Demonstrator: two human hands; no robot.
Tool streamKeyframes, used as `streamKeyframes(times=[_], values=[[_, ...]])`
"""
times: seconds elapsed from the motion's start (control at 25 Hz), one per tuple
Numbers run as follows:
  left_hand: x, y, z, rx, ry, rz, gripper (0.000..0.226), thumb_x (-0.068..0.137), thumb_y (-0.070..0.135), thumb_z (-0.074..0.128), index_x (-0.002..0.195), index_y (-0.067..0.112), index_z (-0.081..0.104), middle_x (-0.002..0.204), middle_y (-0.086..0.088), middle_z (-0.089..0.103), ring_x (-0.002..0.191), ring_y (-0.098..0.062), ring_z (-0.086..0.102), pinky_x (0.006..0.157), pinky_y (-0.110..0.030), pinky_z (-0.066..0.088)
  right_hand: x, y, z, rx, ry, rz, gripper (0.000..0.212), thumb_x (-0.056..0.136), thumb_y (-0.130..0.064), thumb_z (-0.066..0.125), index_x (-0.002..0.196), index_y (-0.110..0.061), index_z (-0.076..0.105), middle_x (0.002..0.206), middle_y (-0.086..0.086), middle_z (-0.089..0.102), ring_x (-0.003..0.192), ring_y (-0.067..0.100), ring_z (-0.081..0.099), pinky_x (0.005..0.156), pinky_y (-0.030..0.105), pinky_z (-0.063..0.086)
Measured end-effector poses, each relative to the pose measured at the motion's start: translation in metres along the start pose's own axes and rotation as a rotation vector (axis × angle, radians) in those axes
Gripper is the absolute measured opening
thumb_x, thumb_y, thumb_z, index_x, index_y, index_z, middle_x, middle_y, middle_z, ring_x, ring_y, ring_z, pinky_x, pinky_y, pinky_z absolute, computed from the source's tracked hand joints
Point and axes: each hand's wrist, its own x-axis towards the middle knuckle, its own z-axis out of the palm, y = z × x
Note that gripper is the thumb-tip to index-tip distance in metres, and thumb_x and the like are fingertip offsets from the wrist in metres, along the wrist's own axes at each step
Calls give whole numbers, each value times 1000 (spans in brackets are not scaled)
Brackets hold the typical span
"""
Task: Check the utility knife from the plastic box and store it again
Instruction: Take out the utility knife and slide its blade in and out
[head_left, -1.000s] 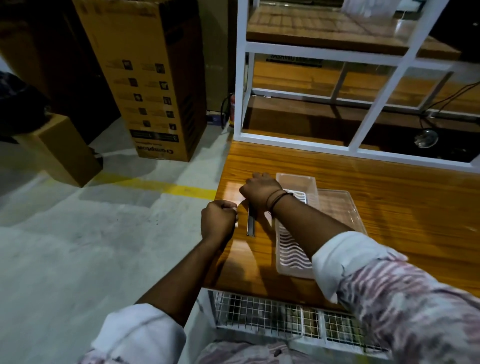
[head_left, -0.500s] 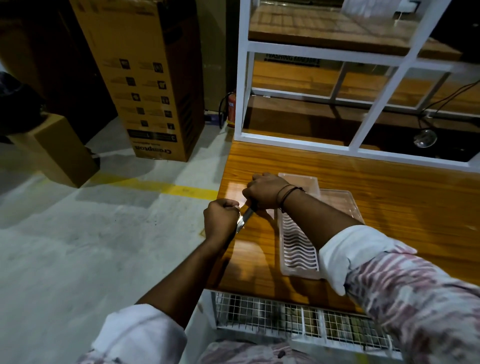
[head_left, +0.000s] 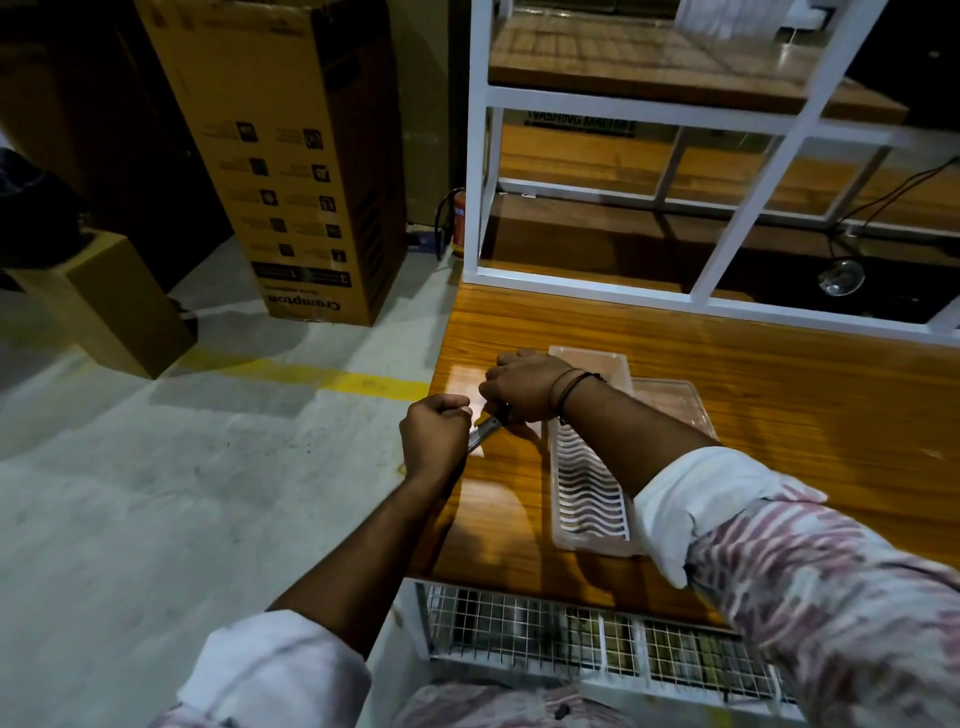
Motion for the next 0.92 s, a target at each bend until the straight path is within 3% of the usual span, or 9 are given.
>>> streamKeyframes(times=[0.2,0.32,0.4,0.52,0.56,0.72,0.84,0.92], values=[[-7,2,1,-20,35,71,20,92,15,66,105,17,81,107,-4,80,94,-20,72,88,-40,62,-1,3,-1,67,6,72,29,87,-32,72,112,-25,58,110,9,61,99,29,54,77,40,49],[-11,5,-3,92,218,245,18,94,24,67,110,25,76,122,-1,69,116,-24,59,97,-39,52,-10,9,-2,189,111,126,35,89,-27,72,122,-29,57,111,4,58,96,25,56,71,38,51],[-12,8,-4,186,294,335,15,94,24,68,107,24,75,122,-2,64,117,-22,52,92,-29,45,-18,14,-3,372,206,183,35,91,-22,71,125,-27,62,109,-1,61,99,21,58,73,36,48],[-20,19,3,31,180,277,12,96,21,69,106,16,73,109,0,69,102,-15,62,73,-9,41,-31,13,6,822,441,359,18,89,-19,74,106,-19,75,106,1,74,99,19,65,79,34,51],[-23,21,8,-24,142,214,12,97,22,69,106,16,74,104,2,71,98,-16,66,72,-10,44,-38,7,10,955,531,432,16,88,-18,76,104,-17,77,106,1,75,98,16,64,79,30,49],[-26,20,31,-244,30,26,17,96,23,71,106,10,77,93,-8,81,82,-18,79,74,-36,66,-69,-18,34,1408,753,670,19,87,-16,78,105,-10,79,105,1,75,98,12,65,80,23,48],[-29,26,42,-364,-67,31,18,92,13,77,108,3,74,96,-16,81,84,-20,81,76,-33,67,-91,-29,48,1812,835,771,19,83,-11,80,102,-8,78,104,13,77,91,22,69,76,36,51],[-32,34,46,-413,-132,56,21,90,8,78,109,4,71,98,-16,81,87,-23,81,76,-32,66,-104,-36,52,1945,810,787,18,82,-10,80,99,-8,78,95,18,78,80,24,67,68,35,47]])
